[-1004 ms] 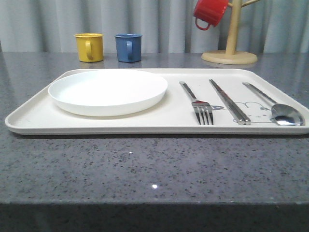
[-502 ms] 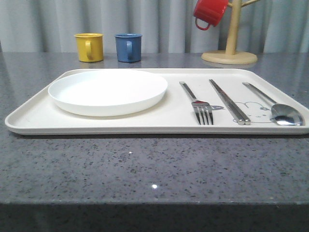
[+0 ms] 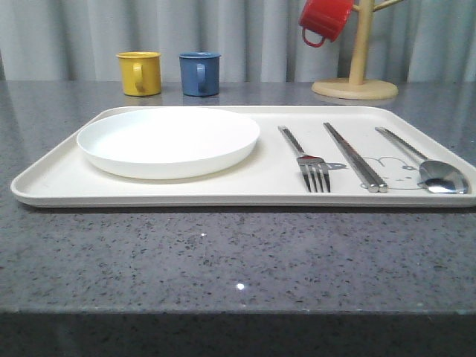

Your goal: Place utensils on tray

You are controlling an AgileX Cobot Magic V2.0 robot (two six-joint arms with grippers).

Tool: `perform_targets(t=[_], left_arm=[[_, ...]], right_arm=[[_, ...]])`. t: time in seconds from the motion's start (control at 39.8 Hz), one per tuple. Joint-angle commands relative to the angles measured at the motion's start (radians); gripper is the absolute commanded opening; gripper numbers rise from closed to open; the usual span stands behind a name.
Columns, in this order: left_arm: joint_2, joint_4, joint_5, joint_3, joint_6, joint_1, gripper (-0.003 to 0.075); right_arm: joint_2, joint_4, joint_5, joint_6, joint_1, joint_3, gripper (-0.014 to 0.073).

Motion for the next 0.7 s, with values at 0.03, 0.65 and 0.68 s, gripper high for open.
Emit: perform_targets(t=[0.03,0.65,0.68], left_arm=[[-0.025,-0.003,-0.132,0.066,-0.012,0.066,-0.0018],[-0.025,-0.003,-0.176,0.120,-0.012,0.155,-0.0018],[-0.025,-0.003,-0.176,0.120,-0.012,0.155,-0.0018]], right_arm=[[0.005,-0.009,-0.074,-0.009,-0.001,-0.028,-0.0068],[0.005,-0.009,-0.074,-0.009,-0.002,-0.028,-0.0068],[0.005,-0.009,-0.074,-0.009,-0.002,-0.028,-0.0068]])
